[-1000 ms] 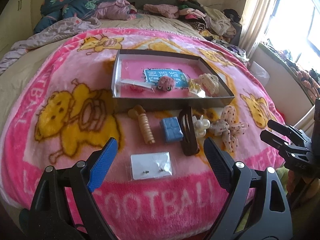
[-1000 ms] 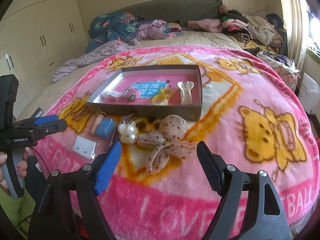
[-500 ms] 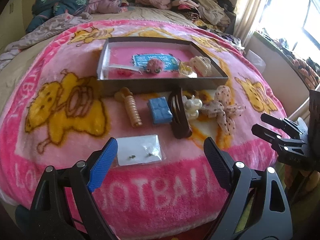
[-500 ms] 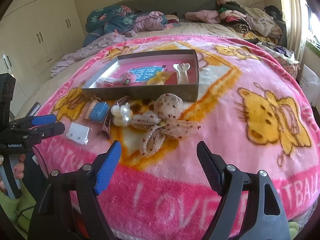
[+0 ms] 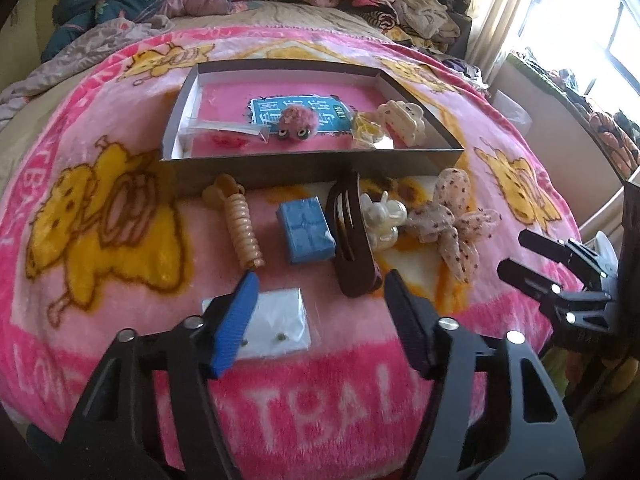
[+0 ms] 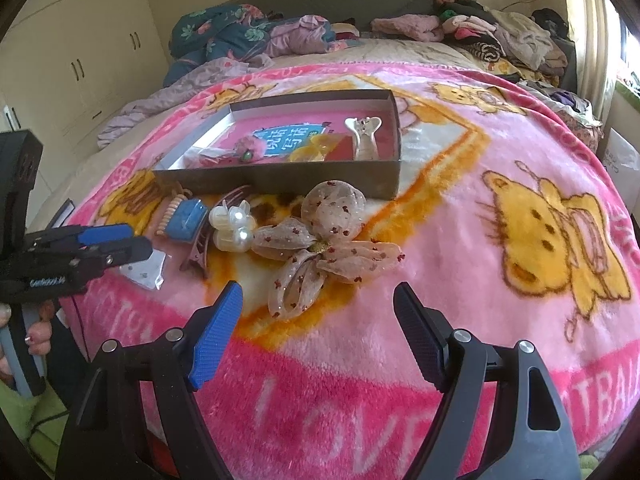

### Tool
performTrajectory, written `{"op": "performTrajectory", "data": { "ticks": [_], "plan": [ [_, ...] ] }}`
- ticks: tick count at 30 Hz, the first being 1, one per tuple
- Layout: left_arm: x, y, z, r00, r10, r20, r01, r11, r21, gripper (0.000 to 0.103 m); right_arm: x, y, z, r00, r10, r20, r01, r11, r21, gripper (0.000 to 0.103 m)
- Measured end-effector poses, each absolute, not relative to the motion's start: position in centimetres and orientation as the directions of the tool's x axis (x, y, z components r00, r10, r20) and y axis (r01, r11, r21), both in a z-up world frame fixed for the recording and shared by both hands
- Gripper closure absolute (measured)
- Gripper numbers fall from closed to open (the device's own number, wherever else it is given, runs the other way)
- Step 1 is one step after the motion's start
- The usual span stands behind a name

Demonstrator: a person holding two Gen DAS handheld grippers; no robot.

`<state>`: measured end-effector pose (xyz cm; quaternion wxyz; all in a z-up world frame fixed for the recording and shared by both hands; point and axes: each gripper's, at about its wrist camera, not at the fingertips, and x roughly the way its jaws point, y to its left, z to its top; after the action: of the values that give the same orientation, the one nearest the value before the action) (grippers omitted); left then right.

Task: Organize jewelry
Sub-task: 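Grasp the beige bow clip with the right tool while the left grasps the blue square clip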

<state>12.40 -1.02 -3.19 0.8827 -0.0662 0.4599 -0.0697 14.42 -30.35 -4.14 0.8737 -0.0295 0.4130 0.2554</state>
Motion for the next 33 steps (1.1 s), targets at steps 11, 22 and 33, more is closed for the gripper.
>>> {"op": "performTrajectory", "data": {
  "ticks": [11, 22, 33],
  "plan": [
    [15.7, -0.7, -4.7, 0.534, -0.164, -0.829, 0.032, 0.984, -0.173, 0.059, 18.1, -28.4, -5.9, 0.506, 0.397, -0.766, -0.475, 0.869, 0.137, 0.019],
    [17.1, -1.1, -6.0, 0.504, -0.153, -0.85, 0.027, 0.987, -0.161, 0.066, 20.6, -27.1, -7.4, 0.491, 0.381, -0.783, -0.477, 0.87, 0.124, 0.019],
    [18.0, -1.7, -6.2, 0.491, -0.151, -0.858, 0.037, 0.988, -0.152, 0.073, 20.9, -27.6, -7.7, 0.501, 0.382, -0.776, -0.473, 0.872, 0.124, 0.061]
  ]
}}
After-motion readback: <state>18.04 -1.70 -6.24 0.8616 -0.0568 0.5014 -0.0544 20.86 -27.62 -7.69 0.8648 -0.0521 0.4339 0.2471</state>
